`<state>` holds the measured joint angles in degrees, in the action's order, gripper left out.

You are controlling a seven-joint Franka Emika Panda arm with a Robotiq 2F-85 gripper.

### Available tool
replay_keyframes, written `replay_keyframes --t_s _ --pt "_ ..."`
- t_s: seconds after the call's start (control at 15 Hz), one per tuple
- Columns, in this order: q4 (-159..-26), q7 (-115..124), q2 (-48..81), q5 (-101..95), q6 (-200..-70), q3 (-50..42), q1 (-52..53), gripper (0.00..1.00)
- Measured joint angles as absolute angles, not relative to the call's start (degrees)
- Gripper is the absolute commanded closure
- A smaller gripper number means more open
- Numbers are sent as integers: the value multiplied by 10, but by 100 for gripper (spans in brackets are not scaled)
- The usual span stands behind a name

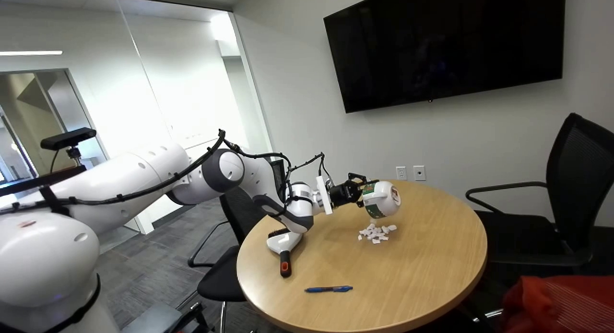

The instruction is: Remove the objects from the cup and put them on the table

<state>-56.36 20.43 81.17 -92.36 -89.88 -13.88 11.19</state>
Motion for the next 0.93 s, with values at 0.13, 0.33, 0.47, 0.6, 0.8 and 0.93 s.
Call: replay_keyframes --t_s 0.13,0.33,0.47,0.6,0.8,0.93 --pt "-554 192 821 -933 -889 -139 114 97" --pt "-542 178 833 -946 -881 -139 117 97" --pt "-534 169 840 -954 -878 -139 118 97" --pt "-533 166 841 -963 -875 -139 120 97" --pt "-533 159 841 -972 -870 -139 122 97" --pt "-532 159 841 -975 -870 -138 123 97"
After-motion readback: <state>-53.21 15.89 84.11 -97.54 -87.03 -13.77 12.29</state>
